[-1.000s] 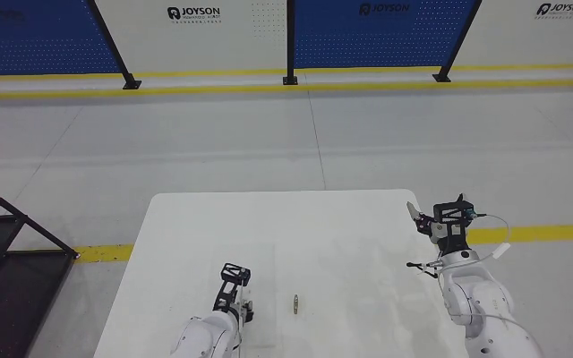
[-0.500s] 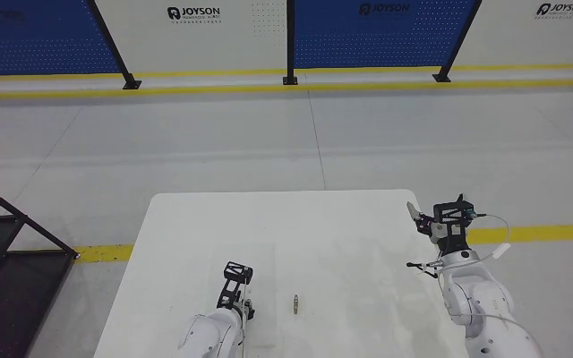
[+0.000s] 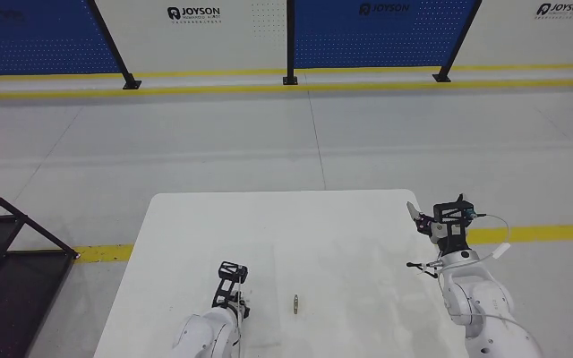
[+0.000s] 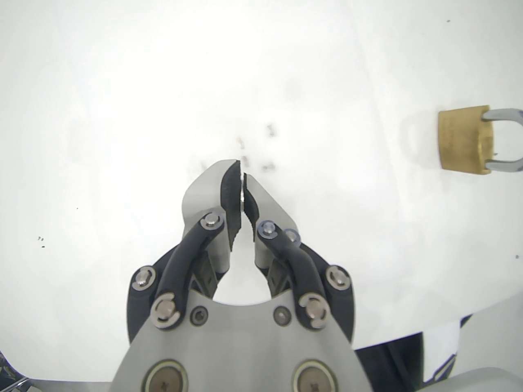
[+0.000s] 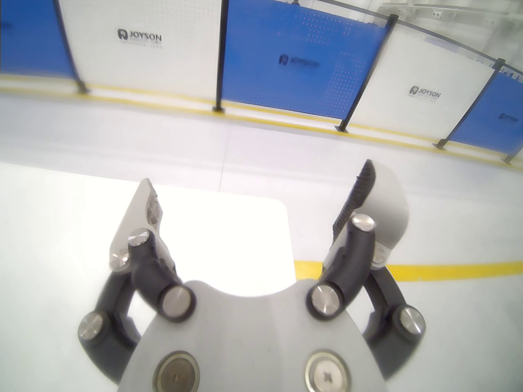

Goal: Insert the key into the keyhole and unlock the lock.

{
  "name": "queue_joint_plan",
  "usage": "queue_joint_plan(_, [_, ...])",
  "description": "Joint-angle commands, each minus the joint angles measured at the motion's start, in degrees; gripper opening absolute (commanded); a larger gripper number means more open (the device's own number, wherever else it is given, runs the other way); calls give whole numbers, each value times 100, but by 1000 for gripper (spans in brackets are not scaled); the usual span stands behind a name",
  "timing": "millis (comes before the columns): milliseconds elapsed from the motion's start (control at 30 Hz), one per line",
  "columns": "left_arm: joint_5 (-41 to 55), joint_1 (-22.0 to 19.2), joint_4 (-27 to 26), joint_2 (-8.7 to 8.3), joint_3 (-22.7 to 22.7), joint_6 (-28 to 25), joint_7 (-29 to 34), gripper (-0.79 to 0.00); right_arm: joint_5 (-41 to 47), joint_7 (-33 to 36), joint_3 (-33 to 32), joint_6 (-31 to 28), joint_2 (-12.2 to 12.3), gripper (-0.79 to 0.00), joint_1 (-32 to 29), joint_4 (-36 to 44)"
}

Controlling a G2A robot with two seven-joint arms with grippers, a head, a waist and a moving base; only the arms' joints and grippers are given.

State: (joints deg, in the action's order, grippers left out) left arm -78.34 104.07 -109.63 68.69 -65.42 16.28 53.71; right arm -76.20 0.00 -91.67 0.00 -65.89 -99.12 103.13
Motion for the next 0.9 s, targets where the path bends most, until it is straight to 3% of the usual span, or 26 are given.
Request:
queue_joint_plan(0, [19, 35, -27, -5, -45, -25, -22, -785, 0, 0, 0, 0, 0, 0, 0, 0])
queue_joint_plan(300, [113, 202, -229, -27, -211, -165, -97, -785, 0, 0, 0, 0, 0, 0, 0, 0])
queue_joint_plan(533, [581, 732, -803, -84, -564, -539, -540, -785, 0, 0, 0, 0, 0, 0, 0, 0])
queue_joint_plan(700, [824, 1483, -1203, -172, -940, -1262, -1402, -785, 0, 0, 0, 0, 0, 0, 0, 0])
queue_joint_plan(867, [1207, 2227, -1254, -289, -1496, -2551, -2469, -785, 0, 0, 0, 0, 0, 0, 0, 0])
